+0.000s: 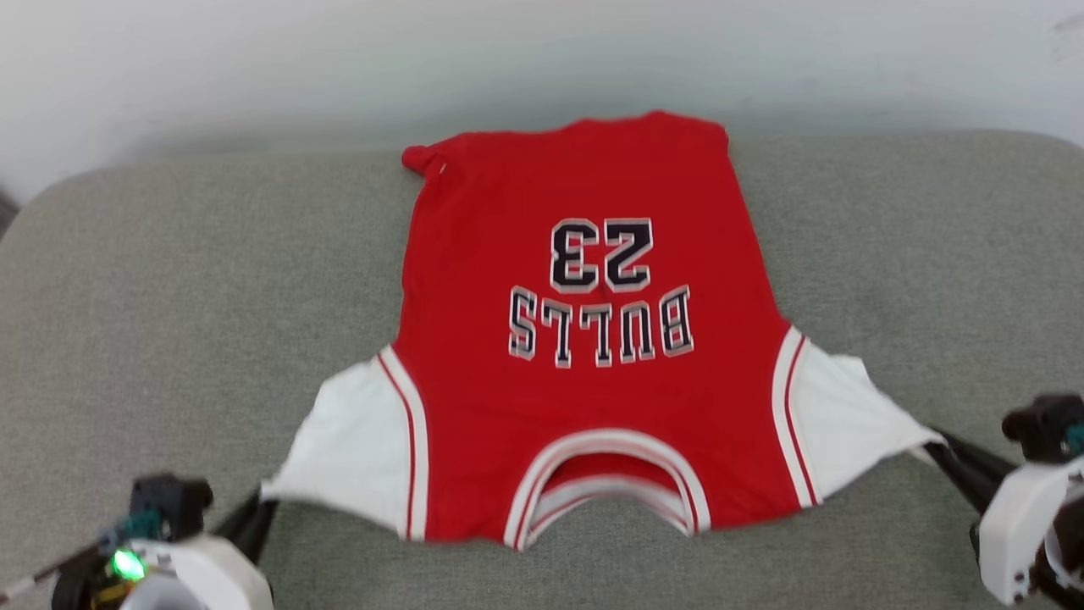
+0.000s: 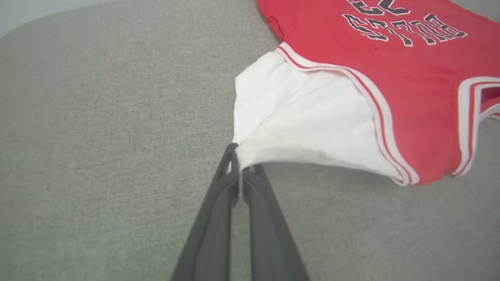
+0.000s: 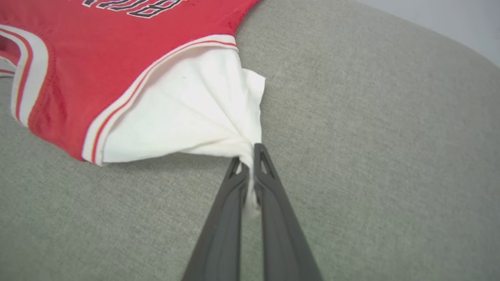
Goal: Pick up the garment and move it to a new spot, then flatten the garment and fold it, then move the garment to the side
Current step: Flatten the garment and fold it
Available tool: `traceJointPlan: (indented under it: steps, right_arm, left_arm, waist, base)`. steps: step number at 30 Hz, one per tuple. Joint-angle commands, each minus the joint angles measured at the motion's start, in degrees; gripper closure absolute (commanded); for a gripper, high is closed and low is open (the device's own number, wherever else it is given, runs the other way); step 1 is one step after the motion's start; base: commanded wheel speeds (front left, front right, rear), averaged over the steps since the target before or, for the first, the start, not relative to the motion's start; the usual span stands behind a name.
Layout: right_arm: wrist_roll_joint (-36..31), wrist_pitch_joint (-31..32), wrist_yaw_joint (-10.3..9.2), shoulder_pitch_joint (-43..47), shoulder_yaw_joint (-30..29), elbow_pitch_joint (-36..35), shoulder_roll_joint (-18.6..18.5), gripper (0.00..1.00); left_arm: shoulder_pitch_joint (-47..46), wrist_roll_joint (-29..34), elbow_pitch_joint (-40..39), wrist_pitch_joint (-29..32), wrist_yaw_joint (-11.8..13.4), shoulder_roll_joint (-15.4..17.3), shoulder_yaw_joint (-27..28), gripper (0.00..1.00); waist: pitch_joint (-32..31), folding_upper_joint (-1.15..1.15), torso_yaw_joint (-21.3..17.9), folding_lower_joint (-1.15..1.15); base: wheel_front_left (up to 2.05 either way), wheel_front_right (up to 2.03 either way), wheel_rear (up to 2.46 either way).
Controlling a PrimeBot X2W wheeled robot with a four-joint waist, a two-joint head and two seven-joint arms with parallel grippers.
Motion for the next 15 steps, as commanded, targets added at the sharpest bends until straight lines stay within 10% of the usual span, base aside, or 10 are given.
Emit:
traceJointPlan:
  steps: [1, 15]
  right_arm:
    - [-0.08, 0.07, -0.04, 2.07, -0.65, -0.31, -0.42, 1.00]
    - [-3.53, 5.72, -0.06, 25.85, -12.59, -8.75, -1.03, 1.00]
  left_arm:
    - [2.15, -0.50, -0.55, -0.06, 0.46, -0.01, -0.57, 1.00]
    - [14.61, -1.46, -6.27, -0.15, 6.28, 2.62, -0.40, 1.00]
  waist:
    - [-0.99, 0.00, -0.31, 0.01]
    - [-3.15, 0.00, 0.73, 0.01]
  base:
    - [0.00, 0.00, 0.00]
    - [0.00, 0.00, 0.00]
